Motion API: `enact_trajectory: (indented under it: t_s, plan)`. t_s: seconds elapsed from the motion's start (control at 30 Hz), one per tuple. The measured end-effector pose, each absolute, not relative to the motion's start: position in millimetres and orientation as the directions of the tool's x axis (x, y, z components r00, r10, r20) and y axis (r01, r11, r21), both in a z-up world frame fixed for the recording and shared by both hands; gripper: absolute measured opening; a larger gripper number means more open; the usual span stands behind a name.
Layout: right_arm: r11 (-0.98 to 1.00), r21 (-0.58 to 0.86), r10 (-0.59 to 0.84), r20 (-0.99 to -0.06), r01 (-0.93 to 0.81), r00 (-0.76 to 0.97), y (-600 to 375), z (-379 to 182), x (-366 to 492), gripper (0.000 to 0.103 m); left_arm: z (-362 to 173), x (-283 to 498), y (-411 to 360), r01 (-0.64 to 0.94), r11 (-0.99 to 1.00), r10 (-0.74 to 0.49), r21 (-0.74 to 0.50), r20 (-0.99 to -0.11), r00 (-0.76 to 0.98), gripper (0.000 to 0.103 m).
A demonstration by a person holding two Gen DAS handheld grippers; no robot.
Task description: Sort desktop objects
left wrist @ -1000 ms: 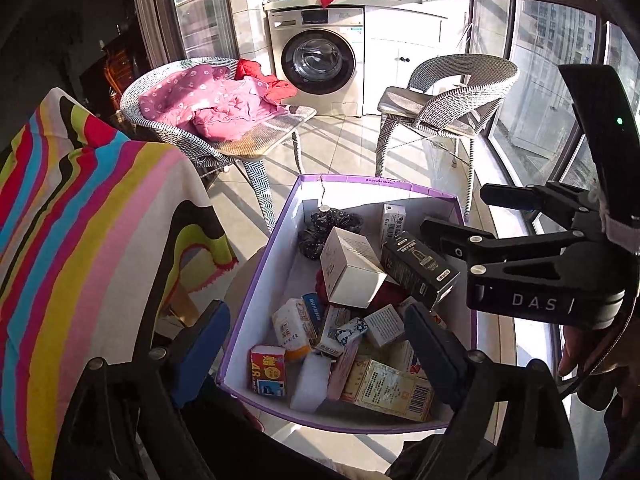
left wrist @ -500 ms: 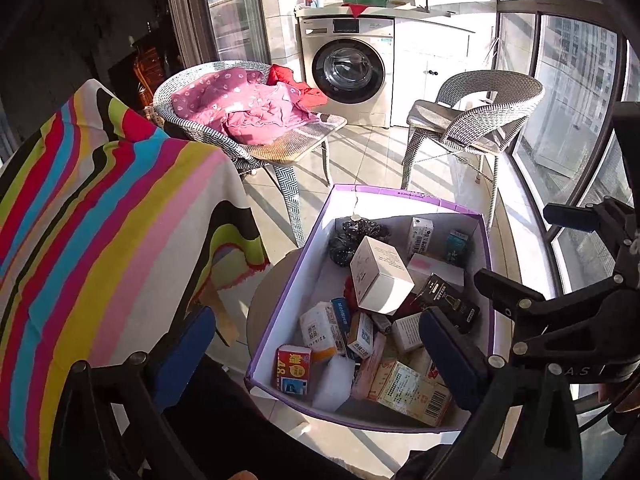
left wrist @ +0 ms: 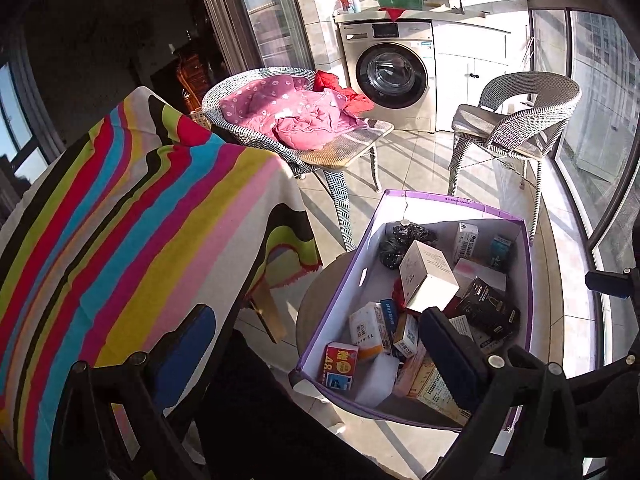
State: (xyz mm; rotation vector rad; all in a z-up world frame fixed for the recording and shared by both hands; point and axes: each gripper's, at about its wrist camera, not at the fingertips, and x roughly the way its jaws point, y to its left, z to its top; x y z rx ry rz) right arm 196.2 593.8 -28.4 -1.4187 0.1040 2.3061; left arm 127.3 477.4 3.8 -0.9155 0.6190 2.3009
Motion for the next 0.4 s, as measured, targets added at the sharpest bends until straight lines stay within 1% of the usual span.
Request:
enact_trajectory:
  t_s: [0.1,0.4]
  plan:
    - [-0.900,-0.159,0.324,-0.868,-0.406,-0.377,596.3,-29.5,198.3,0.102,7.7,132.7,475.4,-0.649,-0.730,0.345,0.215,-0.703,-0.622,0.102]
    - [-0.893,-0.152,0.319,-0.877,-0.423,-0.360,602.8,-37.3,199.6,0.102,7.5,136.8,472.5,-0.645,-0.732,0.366,0.217,-0.673,-0.642,0.102]
